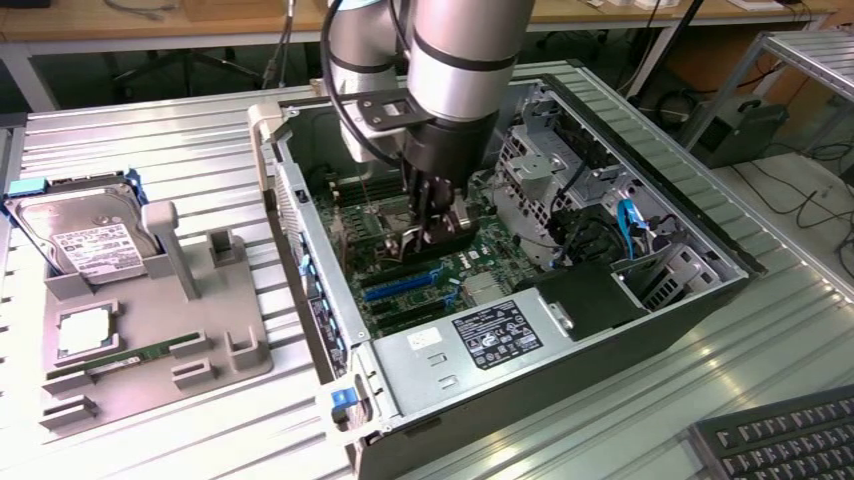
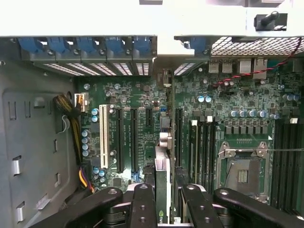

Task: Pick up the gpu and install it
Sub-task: 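Insert the gpu into the slot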

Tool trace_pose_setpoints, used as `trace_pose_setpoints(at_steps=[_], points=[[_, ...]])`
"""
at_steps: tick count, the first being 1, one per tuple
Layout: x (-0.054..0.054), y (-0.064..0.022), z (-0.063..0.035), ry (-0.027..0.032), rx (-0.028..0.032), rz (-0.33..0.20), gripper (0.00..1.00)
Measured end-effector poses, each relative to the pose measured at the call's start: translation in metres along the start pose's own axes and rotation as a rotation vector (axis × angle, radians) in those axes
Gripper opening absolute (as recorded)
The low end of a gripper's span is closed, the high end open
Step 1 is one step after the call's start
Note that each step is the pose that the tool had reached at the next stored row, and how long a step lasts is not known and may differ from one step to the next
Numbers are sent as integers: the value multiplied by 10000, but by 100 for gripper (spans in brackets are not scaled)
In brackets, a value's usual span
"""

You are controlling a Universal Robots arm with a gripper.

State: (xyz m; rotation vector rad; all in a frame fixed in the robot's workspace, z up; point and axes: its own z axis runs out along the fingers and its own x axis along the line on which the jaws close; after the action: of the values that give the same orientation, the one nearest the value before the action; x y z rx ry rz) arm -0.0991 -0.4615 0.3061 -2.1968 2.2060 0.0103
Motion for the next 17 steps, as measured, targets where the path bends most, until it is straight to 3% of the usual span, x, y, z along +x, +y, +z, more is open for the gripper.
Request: trace_pose_setpoints(at_steps=[3,5,8,17], points=[[16,0,10,-225,-28,4,26],[41,0,20,-288,-71,5,26],[68,0,50,-301,-113,3,26],[76,2,160,-327,-153,5,26]])
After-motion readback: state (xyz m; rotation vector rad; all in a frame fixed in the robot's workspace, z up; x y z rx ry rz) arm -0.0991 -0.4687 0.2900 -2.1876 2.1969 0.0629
